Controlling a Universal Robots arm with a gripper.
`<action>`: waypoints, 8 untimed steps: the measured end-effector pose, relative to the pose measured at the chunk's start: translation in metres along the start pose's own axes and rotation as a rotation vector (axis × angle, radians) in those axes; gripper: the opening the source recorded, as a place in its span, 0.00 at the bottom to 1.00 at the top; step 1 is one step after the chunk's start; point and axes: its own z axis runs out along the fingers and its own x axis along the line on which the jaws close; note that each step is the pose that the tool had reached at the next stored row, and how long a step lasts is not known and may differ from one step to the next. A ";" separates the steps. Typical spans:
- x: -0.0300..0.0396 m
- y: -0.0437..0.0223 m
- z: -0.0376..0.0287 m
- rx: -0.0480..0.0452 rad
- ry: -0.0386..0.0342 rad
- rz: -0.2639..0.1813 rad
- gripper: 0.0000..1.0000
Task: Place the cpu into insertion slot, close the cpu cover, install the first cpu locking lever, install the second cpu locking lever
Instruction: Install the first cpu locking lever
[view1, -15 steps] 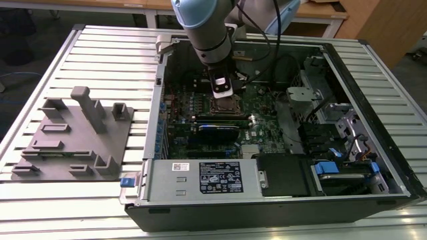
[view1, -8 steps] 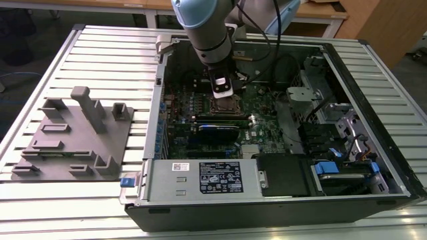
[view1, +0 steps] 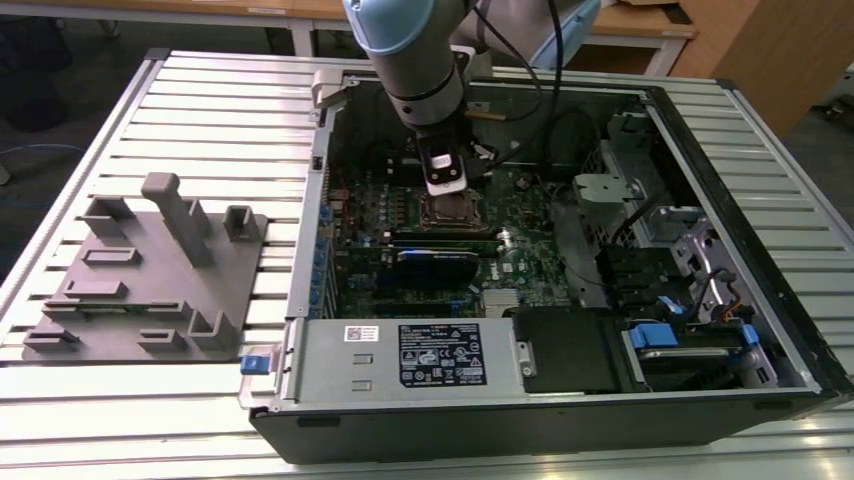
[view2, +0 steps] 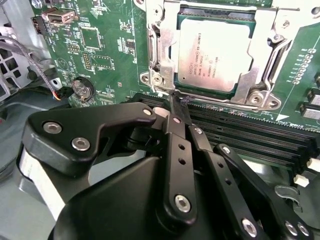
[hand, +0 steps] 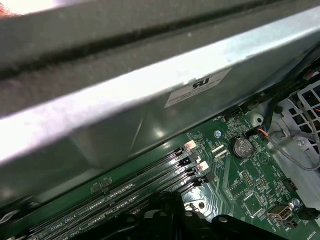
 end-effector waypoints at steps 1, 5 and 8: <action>0.0000 0.0000 -0.0001 0.0002 0.0000 0.000 0.11; -0.0001 -0.0001 -0.0001 0.0008 -0.0008 0.001 0.11; -0.0001 -0.0004 0.0000 0.0014 -0.0018 0.003 0.11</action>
